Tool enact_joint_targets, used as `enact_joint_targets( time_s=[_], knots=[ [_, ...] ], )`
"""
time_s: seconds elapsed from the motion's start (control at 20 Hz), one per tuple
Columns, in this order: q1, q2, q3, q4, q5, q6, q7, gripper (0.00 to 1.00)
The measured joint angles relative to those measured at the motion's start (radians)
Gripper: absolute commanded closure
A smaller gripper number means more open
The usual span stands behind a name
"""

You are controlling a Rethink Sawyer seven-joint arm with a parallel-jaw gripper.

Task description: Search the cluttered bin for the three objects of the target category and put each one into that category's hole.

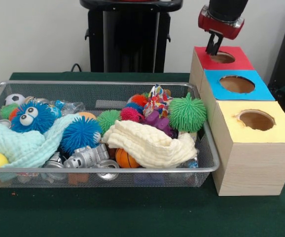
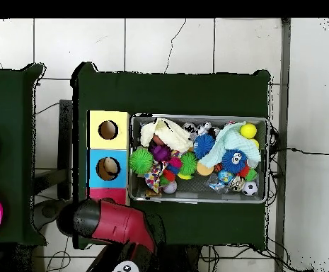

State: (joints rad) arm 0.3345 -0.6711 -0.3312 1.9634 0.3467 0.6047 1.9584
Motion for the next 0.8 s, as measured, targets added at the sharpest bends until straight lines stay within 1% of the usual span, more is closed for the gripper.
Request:
enact_joint_targets(
  time_s=[0.15,0.4,0.55,0.8],
  knots=[
    [0.018,-0.001,-0.035,-0.038,-0.048,0.01,0.0,1.0],
    [0.016,-0.013,-0.075,-0.102,-0.097,0.038,0.0,1.0],
    [0.002,-0.02,-0.094,-0.152,-0.124,0.039,0.0,1.0],
    [-0.045,-0.024,-0.105,-0.23,-0.169,0.033,0.0,1.0]
  ],
)
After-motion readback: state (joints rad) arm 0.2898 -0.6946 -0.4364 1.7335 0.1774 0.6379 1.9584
